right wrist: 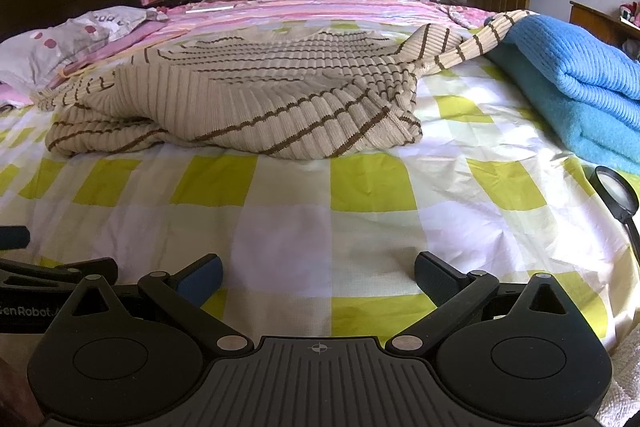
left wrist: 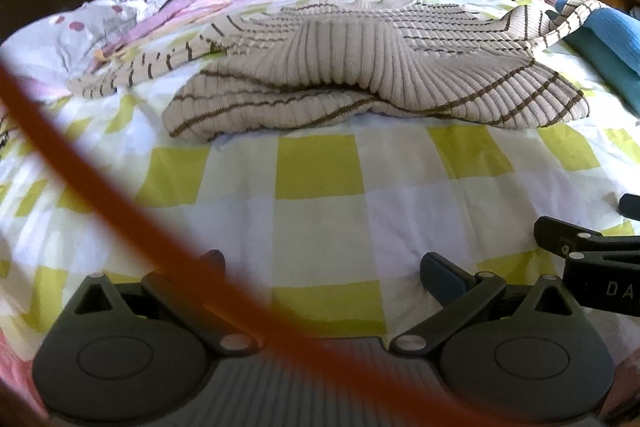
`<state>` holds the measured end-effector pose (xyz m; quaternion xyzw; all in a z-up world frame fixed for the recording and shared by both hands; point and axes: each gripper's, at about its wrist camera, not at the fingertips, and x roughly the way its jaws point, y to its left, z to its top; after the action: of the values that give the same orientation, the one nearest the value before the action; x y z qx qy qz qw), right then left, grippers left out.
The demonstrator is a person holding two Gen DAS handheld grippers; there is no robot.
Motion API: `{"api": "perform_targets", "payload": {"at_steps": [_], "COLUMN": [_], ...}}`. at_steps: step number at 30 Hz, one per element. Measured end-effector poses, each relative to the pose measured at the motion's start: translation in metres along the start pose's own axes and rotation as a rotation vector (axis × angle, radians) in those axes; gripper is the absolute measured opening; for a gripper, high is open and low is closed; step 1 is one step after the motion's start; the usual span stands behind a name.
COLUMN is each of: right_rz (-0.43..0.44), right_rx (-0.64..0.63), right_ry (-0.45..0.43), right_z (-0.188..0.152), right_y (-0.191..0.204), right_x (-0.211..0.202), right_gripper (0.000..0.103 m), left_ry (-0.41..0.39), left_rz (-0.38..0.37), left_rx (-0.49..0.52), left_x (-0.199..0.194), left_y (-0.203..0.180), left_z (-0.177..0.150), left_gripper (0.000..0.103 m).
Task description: Fold small clothes
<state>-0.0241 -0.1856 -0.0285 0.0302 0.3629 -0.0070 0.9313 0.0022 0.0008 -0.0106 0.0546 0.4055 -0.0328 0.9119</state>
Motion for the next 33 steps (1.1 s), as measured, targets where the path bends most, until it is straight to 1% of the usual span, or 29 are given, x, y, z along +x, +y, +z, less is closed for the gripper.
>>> {"api": "perform_targets", "payload": {"at_steps": [10, 13, 19, 23, 26, 33], "right_rz": [0.011, 0.012, 0.033, 0.054, 0.061, 0.088], "right_rx": [0.013, 0.010, 0.021, 0.033, 0.031, 0.031], "right_ry": [-0.009, -0.014, -0.029, -0.045, -0.060, -0.081], "right_z": [0.002, 0.002, 0.012, 0.024, 0.036, 0.071], "right_y": [-0.001, -0.001, -0.004, -0.008, -0.012, -0.022], "right_x": [-0.002, -0.002, -0.003, -0.002, 0.002, 0.017], "right_gripper": [0.099, 0.095, 0.092, 0.086, 0.083, 0.072], "left_ry": [-0.005, -0.001, -0.013, -0.041, -0.068, -0.129], "left_rz": [-0.010, -0.020, -0.038, -0.045, -0.027, -0.012], "left_rx": [-0.024, -0.033, -0.035, -0.029, -0.016, -0.035], "left_x": [-0.002, -0.001, -0.002, -0.003, -0.002, 0.005], "left_y": [0.005, 0.006, 0.010, 0.016, 0.022, 0.052], "left_z": [0.007, 0.008, 0.017, 0.028, 0.038, 0.064], "left_gripper": [0.103, 0.103, 0.103, 0.103, 0.103, 0.103]}}
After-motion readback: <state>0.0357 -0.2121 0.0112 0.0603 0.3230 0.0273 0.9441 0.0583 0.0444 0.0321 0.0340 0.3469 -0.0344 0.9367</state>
